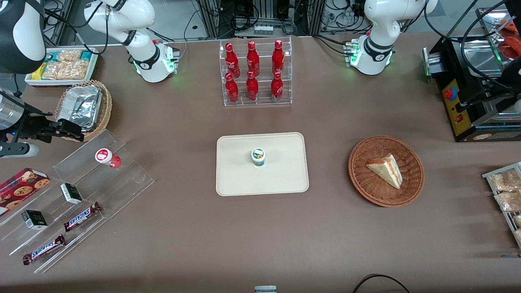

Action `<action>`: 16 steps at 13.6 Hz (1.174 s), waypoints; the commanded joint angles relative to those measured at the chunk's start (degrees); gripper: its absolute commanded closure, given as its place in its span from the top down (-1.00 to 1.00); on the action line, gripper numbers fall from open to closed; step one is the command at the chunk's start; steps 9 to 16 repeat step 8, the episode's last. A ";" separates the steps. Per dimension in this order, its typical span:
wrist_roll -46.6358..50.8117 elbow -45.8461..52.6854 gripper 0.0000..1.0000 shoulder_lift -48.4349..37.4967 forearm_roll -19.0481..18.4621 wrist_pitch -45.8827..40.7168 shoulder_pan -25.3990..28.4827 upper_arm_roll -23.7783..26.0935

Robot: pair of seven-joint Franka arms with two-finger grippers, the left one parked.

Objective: Place green gum on tray

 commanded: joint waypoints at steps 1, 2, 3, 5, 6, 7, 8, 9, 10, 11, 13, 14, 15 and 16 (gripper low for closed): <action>-0.35 0.56 1.00 0.24 0.57 -1.05 0.16 0.27; -0.26 0.56 1.00 0.24 0.57 -1.05 0.16 0.44; -0.18 0.56 1.00 0.33 0.57 -1.05 -0.02 0.53; -0.18 0.56 1.00 0.59 0.57 -1.05 -2.11 2.80; -0.18 0.64 1.00 0.68 0.57 -0.96 -4.39 5.17; -0.18 0.73 1.00 0.77 0.48 -0.96 -5.02 6.32; -0.18 0.73 1.00 0.77 0.40 -0.96 -4.85 6.33; -0.18 0.73 1.00 0.77 0.40 -0.96 -4.85 6.33; -0.18 0.73 1.00 0.77 0.40 -0.96 -4.85 6.33; -0.18 0.73 1.00 0.77 0.40 -0.96 -4.85 6.33; -0.18 0.73 1.00 0.77 0.40 -0.96 -4.85 6.33; -0.18 0.73 1.00 0.77 0.40 -0.96 -4.85 6.33; -0.18 0.73 1.00 0.77 0.40 -0.96 -4.85 6.33; -0.18 0.73 1.00 0.77 0.40 -0.96 -4.85 6.33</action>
